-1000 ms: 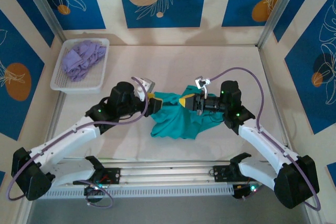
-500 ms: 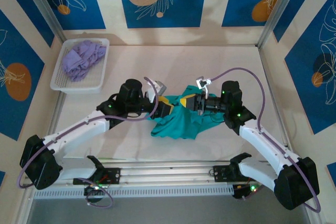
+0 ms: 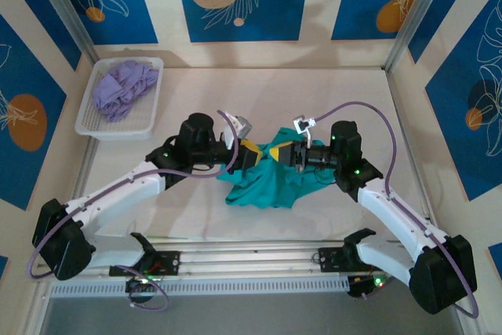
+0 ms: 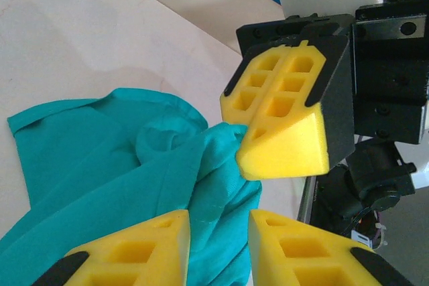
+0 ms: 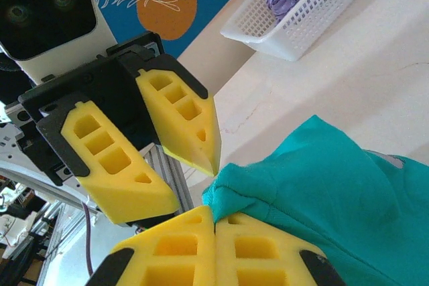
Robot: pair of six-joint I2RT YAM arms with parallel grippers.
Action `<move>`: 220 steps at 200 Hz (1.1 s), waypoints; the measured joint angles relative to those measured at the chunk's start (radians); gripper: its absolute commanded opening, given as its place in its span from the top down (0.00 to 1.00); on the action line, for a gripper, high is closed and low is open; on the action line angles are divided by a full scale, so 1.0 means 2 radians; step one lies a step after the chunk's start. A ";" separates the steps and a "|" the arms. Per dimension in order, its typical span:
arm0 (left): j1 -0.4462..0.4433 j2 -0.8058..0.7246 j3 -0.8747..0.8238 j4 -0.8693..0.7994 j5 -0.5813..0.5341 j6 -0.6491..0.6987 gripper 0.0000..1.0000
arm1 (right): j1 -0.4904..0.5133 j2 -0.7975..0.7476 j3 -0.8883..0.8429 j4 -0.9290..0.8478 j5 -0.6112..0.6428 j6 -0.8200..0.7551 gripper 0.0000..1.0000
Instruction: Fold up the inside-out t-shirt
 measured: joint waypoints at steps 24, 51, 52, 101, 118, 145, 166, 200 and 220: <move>0.000 0.011 0.006 -0.001 -0.002 0.004 0.68 | 0.000 0.000 0.001 -0.003 0.000 0.000 1.00; 0.000 0.021 0.014 -0.007 -0.004 0.006 0.74 | 0.000 0.000 0.002 -0.005 0.000 0.000 1.00; 0.000 0.021 0.014 -0.008 -0.004 0.007 0.75 | 0.000 0.000 0.002 -0.005 0.000 0.000 1.00; -0.002 0.025 0.017 -0.013 -0.004 0.010 0.97 | 0.000 0.000 0.003 -0.007 0.002 0.006 1.00; -0.003 0.025 0.017 -0.014 -0.004 0.009 1.00 | -0.001 0.000 0.004 -0.008 0.003 0.010 1.00; -0.003 0.025 0.018 -0.014 -0.006 0.000 1.00 | 0.001 0.001 0.023 -0.053 0.043 0.010 0.90; -0.004 0.024 0.031 -0.024 -0.026 -0.038 1.00 | 0.027 0.001 0.063 -0.133 0.144 -0.002 0.72; -0.004 0.027 0.071 -0.058 -0.039 -0.130 1.00 | 0.109 -0.018 0.102 -0.215 0.328 -0.061 0.62; -0.004 0.031 0.091 -0.073 -0.039 -0.170 1.00 | 0.132 -0.065 0.072 -0.207 0.343 -0.090 0.56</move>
